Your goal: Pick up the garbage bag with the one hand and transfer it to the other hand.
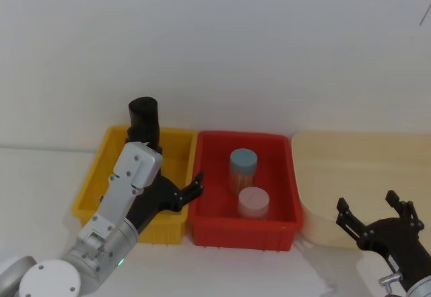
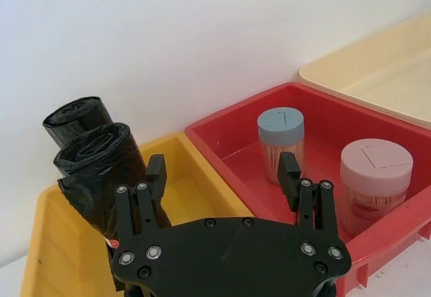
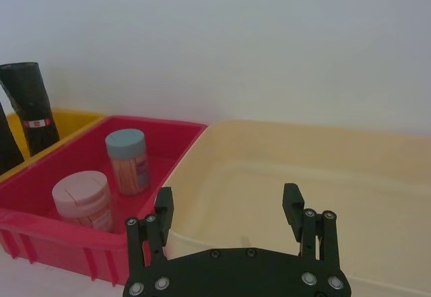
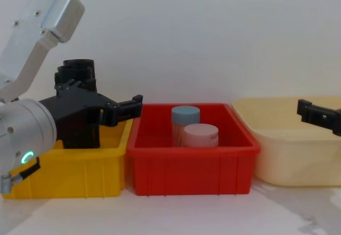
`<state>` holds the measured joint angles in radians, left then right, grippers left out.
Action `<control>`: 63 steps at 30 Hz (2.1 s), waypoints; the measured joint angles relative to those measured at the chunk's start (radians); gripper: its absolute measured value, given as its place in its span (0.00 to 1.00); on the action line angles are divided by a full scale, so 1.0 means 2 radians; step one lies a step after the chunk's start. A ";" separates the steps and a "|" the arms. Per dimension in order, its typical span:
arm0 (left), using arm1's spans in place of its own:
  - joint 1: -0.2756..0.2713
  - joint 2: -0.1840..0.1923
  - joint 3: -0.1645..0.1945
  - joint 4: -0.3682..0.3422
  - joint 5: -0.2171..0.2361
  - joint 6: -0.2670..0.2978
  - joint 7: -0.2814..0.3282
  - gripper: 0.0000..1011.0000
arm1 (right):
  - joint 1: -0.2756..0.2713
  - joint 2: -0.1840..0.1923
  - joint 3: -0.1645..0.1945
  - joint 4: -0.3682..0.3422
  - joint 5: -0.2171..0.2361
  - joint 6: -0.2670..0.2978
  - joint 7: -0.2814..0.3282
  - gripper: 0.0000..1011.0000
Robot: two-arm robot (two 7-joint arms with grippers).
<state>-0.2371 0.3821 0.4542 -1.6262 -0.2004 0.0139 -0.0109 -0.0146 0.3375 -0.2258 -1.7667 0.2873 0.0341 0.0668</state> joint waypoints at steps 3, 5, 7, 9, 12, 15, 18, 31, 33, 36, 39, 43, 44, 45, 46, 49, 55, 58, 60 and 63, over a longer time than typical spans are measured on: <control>0.000 0.000 0.000 0.000 0.000 0.000 0.000 0.99 | 0.000 0.000 0.000 0.000 0.000 0.000 0.000 0.99; 0.000 0.000 0.000 0.000 0.000 0.000 0.000 0.99 | 0.000 0.000 0.000 0.000 0.000 0.000 0.000 0.99; 0.000 0.000 0.000 0.000 0.000 0.000 0.000 0.99 | 0.000 0.000 0.000 0.000 0.000 0.000 0.000 0.99; 0.000 0.000 0.000 0.000 0.000 0.000 0.000 0.99 | 0.000 0.000 0.000 0.000 0.000 0.000 0.000 0.99; 0.000 0.000 0.000 0.000 0.000 0.000 0.000 0.99 | 0.000 0.000 0.000 0.000 0.000 0.000 0.000 0.99; 0.000 0.000 0.000 0.000 0.000 0.000 0.000 0.99 | 0.000 0.000 0.000 0.000 0.000 0.000 0.000 0.99; 0.000 0.000 0.000 0.000 0.000 0.000 0.000 0.99 | 0.000 0.000 0.000 0.000 0.000 0.000 0.000 0.99; 0.000 0.000 0.000 0.000 0.000 0.000 0.000 0.99 | -0.008 0.011 0.008 -0.008 0.004 0.006 0.010 0.99; 0.000 0.000 0.000 0.000 0.000 0.000 0.000 0.99 | -0.012 0.016 0.010 -0.012 0.006 0.008 0.015 0.99; 0.000 0.000 0.000 0.000 0.000 0.000 0.000 0.99 | -0.020 0.028 0.017 -0.021 0.012 0.014 0.027 0.99; 0.000 0.000 0.000 0.000 0.000 0.000 0.000 0.99 | -0.027 0.040 0.023 -0.030 0.020 0.020 0.043 0.99; 0.000 0.000 0.000 0.000 0.000 0.000 0.000 0.99 | -0.033 0.055 0.029 -0.041 0.028 0.029 0.063 0.99; 0.000 0.000 0.000 0.000 0.000 0.000 0.000 0.99 | -0.034 0.061 0.030 -0.045 0.031 0.032 0.071 0.99; 0.000 0.000 0.000 0.000 0.000 0.000 0.000 0.99 | -0.034 0.064 0.030 -0.047 0.033 0.034 0.075 0.99; 0.000 0.000 0.000 0.000 0.000 0.000 0.000 0.99 | -0.033 0.069 0.030 -0.051 0.035 0.037 0.082 0.99; 0.000 0.000 0.000 0.000 0.000 0.000 0.000 0.99 | -0.029 0.077 0.028 -0.056 0.039 0.044 0.095 0.99; 0.000 0.000 0.000 0.000 0.000 0.000 0.000 0.99 | -0.005 0.087 0.010 -0.061 0.042 0.065 0.122 0.99; 0.000 0.000 0.000 0.000 0.000 0.000 0.000 0.99 | 0.021 0.086 -0.010 -0.058 0.040 0.082 0.134 0.99; 0.000 0.000 0.000 0.000 0.000 0.000 0.000 0.99 | 0.031 0.084 -0.019 -0.055 0.038 0.089 0.139 0.99; 0.000 0.000 0.000 0.000 0.000 0.000 0.000 0.99 | 0.054 0.079 -0.036 -0.046 0.033 0.101 0.145 0.99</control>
<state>-0.2372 0.3822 0.4542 -1.6261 -0.2004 0.0138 -0.0110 0.0944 0.4964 -0.2977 -1.8588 0.3529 0.2366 0.3571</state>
